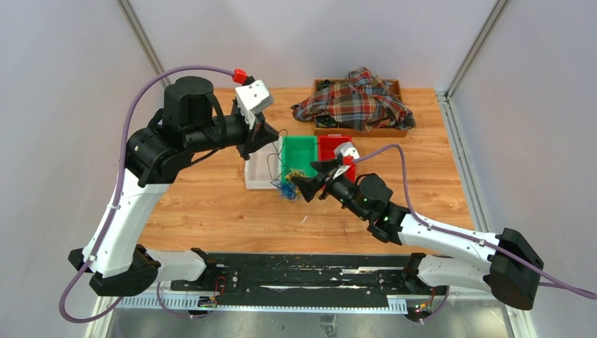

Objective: Untangle the cables

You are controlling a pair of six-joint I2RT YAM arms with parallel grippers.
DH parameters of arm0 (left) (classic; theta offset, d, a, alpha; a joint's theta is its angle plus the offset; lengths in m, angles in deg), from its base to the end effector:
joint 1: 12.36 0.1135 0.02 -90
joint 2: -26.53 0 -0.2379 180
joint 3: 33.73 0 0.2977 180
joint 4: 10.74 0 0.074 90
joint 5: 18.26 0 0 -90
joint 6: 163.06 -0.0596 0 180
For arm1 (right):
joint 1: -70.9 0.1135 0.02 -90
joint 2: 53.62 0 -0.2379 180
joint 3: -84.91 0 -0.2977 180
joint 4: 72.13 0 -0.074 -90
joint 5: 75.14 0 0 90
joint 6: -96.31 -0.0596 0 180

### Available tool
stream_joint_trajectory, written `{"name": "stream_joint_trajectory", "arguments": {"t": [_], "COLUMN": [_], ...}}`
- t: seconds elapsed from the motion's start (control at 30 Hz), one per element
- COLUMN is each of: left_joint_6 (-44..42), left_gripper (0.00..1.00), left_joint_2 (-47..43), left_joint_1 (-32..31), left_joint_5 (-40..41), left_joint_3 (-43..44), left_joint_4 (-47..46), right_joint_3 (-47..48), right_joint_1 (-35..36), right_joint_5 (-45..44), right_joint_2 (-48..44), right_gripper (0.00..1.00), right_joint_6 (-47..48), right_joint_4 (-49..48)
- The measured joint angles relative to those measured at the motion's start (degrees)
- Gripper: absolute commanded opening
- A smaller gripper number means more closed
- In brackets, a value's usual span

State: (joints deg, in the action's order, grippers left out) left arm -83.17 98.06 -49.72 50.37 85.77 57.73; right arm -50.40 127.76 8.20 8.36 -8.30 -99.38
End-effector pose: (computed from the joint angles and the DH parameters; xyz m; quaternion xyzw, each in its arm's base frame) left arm 0.1977 -0.1782 0.5149 0.4217 0.6966 -0.2800 0.5085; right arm 0.1827 0.2672 0.2581 -0.1899 0.6149 0.4162 0.6424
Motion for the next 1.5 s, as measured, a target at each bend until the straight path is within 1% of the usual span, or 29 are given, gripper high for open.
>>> {"name": "stream_joint_trajectory", "arguments": {"t": [0.23, 0.4, 0.73, 0.87, 1.0, 1.1, 1.3, 1.5], "left_joint_6": [-0.63, -1.27, -1.22, -0.70, 0.74, 1.62, 2.56, 3.32], "left_gripper": [0.01, 0.00, 0.00, 0.00, 0.00, 0.00, 0.00, 0.00], "left_joint_2": [0.02, 0.02, -0.11, 0.24, 0.94, 1.57, 2.27, 2.62], "left_joint_1": [0.00, 0.00, 0.00, 0.00, 0.00, 0.00, 0.00, 0.00], "left_joint_5": [-0.90, -0.85, -3.54, -5.46, -5.73, -6.08, -7.10, -7.74], "left_joint_3": [-0.33, -0.98, -0.74, 1.55, 5.25, 7.30, 8.28, 10.03], "left_joint_4": [-0.02, -0.04, 0.11, 0.72, 0.74, 0.70, 0.76, 0.96], "right_joint_3": [3.78, 7.72, 12.24, 13.77, 14.29, 14.29, 14.23, 14.23], "right_joint_1": [0.46, 4.96, 5.88, 5.86, 5.79, 5.79, 5.75, 5.73], "right_joint_5": [9.62, 12.44, 11.96, 11.50, 11.17, 10.97, 9.35, 9.03], "right_joint_2": [3.37, 6.27, 13.35, 14.51, 14.51, 14.47, 13.70, 13.99], "right_gripper": [0.73, 0.71, 0.68, 0.66, 0.64, 0.61, 0.52, 0.39], "right_joint_6": [3.65, 6.69, 8.33, 8.96, 9.20, 9.33, 9.33, 8.96], "right_joint_4": [1.73, 4.02, 2.75, 2.73, 2.54, 2.64, 2.49, 1.95]}}
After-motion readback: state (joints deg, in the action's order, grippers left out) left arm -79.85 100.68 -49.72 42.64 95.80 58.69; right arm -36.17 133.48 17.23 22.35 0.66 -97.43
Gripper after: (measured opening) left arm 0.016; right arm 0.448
